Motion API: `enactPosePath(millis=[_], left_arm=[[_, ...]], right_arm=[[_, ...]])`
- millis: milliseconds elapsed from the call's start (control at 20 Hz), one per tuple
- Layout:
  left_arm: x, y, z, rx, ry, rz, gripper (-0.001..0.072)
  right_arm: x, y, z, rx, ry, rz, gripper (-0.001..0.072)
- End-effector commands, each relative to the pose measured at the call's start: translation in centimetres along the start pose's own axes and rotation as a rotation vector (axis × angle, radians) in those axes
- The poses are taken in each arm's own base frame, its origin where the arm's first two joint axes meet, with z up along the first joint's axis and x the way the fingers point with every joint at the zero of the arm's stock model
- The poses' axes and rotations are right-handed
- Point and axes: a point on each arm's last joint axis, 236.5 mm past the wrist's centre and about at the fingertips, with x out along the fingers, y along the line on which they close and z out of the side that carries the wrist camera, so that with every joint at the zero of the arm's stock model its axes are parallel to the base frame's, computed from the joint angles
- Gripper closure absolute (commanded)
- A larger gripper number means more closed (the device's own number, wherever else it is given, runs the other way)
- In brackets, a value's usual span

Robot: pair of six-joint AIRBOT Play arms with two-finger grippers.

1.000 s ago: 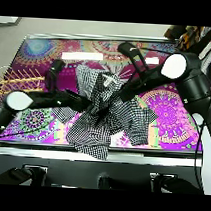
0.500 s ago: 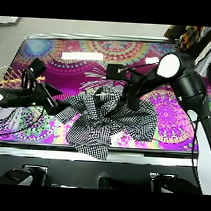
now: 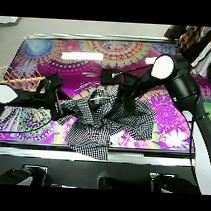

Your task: Fold the clothes and pants, and hang the long-sleeved shirts on hangers.

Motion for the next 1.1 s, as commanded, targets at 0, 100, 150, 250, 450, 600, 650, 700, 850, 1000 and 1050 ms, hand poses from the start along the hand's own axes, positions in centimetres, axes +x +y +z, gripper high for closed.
enactPosePath(millis=[0,100,150,250,450,600,650,700,850,1000,1050], left_arm=[[1.3,2.0,0.4,0.023,-0.018,0.061,0.0405],[1.3,2.5,0.7,0.023,-0.030,0.085,0.0592],[1.2,2.5,0.7,0.024,-0.031,0.086,0.0615],[1.0,2.5,0.9,0.027,-0.035,0.090,0.0679],[0.5,2.4,1.2,0.035,-0.044,0.100,0.0680],[-0.3,2.4,1.7,0.067,-0.059,0.118,0.0680],[-0.6,2.3,1.9,0.081,-0.063,0.124,0.0680],[-0.8,2.3,2.1,0.089,-0.067,0.129,0.0680],[-1.4,2.2,2.5,0.098,-0.078,0.139,0.0680],[-1.9,1.9,3.1,0.123,-0.100,0.144,0.0680],[-2.1,1.8,3.3,0.126,-0.107,0.144,0.0680]], right_arm=[[0.3,0.5,0.8,-0.017,-0.008,0.011,0.0685],[0.2,0.4,0.6,-0.013,-0.002,0.005,0.0683],[0.0,0.4,0.7,0.001,-0.004,0.000,0.0680],[-0.7,-0.2,0.7,0.058,-0.002,-0.041,0.0567],[-4.5,-2.4,-0.1,0.157,0.033,-0.235,0.0268],[-8.5,-2.8,-1.0,0.221,0.038,-0.353,0.0202],[-10.1,-3.1,-2.1,0.265,0.040,-0.389,0.0201],[-11.6,-3.4,-3.4,0.314,0.041,-0.422,0.0201],[-14.8,-4.2,-7.5,0.507,-0.003,-0.463,0.0136],[-14.7,-5.2,-11.5,0.611,-0.036,-0.447,0.0088],[-13.7,-5.4,-12.3,0.595,-0.036,-0.415,0.0088]])
